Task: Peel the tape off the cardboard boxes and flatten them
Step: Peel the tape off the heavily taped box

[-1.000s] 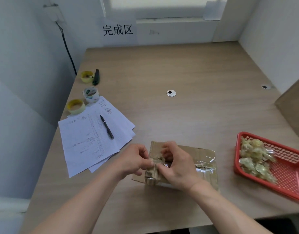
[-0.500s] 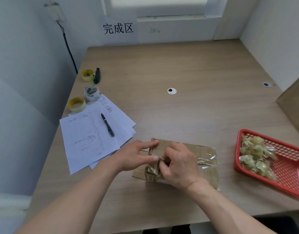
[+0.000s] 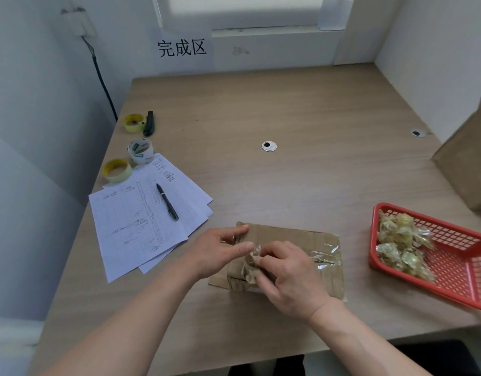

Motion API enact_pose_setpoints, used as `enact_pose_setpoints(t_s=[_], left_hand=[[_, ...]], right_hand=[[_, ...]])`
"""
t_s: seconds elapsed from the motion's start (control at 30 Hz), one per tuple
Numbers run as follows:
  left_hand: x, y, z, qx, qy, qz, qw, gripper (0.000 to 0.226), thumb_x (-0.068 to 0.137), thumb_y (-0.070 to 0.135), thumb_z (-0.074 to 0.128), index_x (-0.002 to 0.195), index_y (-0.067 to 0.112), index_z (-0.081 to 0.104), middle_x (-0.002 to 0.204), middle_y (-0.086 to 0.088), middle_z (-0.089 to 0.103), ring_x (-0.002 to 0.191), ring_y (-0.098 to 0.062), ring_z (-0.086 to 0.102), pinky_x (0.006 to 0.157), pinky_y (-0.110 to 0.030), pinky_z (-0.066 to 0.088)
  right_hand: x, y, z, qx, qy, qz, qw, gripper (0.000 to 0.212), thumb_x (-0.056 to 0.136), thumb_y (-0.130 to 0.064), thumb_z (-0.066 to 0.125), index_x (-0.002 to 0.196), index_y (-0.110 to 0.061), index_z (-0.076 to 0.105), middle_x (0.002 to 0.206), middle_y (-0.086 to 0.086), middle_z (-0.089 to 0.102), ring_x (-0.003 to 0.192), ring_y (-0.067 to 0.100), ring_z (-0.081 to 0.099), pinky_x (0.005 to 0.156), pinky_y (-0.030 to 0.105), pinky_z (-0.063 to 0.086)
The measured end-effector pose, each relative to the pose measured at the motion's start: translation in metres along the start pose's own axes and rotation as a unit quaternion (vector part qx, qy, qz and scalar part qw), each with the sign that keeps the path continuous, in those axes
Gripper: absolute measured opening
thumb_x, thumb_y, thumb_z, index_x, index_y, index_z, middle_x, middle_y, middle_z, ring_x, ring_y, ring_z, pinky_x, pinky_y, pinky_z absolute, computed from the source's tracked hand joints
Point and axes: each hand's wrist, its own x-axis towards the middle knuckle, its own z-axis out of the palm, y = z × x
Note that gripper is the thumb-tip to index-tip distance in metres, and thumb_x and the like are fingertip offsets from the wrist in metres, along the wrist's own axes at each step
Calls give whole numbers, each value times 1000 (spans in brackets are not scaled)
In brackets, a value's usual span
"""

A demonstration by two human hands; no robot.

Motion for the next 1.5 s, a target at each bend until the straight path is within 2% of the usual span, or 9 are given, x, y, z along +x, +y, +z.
enact_pose_setpoints(t_s=[0.23,0.3,0.5,0.63,0.77,1.0,1.23,1.4,1.5], left_hand=[[14,13,-6,-3,-10,-50,999,48,72,13,84,108,42,71,102,3,64,75,-12,62,51,-19,49],[16,15,-8,11,-14,-52,998,49,73,6,81,105,41,71,100,-1,64,71,-16,60,50,-20,49],[15,17,-4,31,-3,-44,999,52,66,25,92,108,42,67,103,2,64,82,-12,65,55,-22,49],[13,18,1,55,7,-26,998,54,68,20,91,107,43,64,104,4,62,84,-17,68,66,-30,56],[8,19,5,62,33,-8,998,50,72,12,86,103,43,62,100,8,59,82,-14,67,62,-20,55],[3,25,9,78,55,-8,995,47,76,9,80,115,33,67,102,6,59,82,-9,62,77,-28,56],[-1,23,10,14,53,-28,998,42,81,6,75,116,29,69,92,4,62,79,-9,62,61,-25,55],[-4,24,11,9,54,-41,998,43,85,1,66,118,26,69,90,-3,69,76,-19,65,62,-30,57],[-8,23,11,-13,50,-59,997,49,84,-8,58,121,23,68,87,-3,69,71,-26,68,57,-35,58]], right_hand=[[-2,-2,-6,-21,-21,-21,999,31,84,-35,63,112,-26,72,102,-3,64,84,20,58,70,34,47],[-2,-2,-6,-22,-21,-21,999,30,84,-36,63,111,-27,72,103,-3,64,84,21,59,69,34,48],[-4,-1,-3,9,7,5,1000,34,78,-26,70,111,-20,72,105,-4,70,90,19,65,74,35,54],[-2,-1,-1,24,16,38,999,37,72,-16,76,108,-15,70,98,-4,71,88,19,66,74,35,56],[2,-3,0,30,10,66,997,39,70,-11,78,109,-14,71,89,-5,69,81,19,64,73,32,55],[5,-8,-5,48,13,87,995,40,74,-8,80,113,-13,72,83,-6,69,76,18,64,72,32,55],[-5,-10,-10,126,65,152,978,49,72,-11,74,121,-17,69,96,-10,68,87,6,61,80,22,51],[-6,-8,-6,65,100,155,981,55,66,-2,78,120,-11,69,115,1,64,105,17,59,93,19,45],[4,2,-8,71,82,210,972,49,70,-5,80,117,-14,72,108,3,61,100,22,60,88,19,41]])
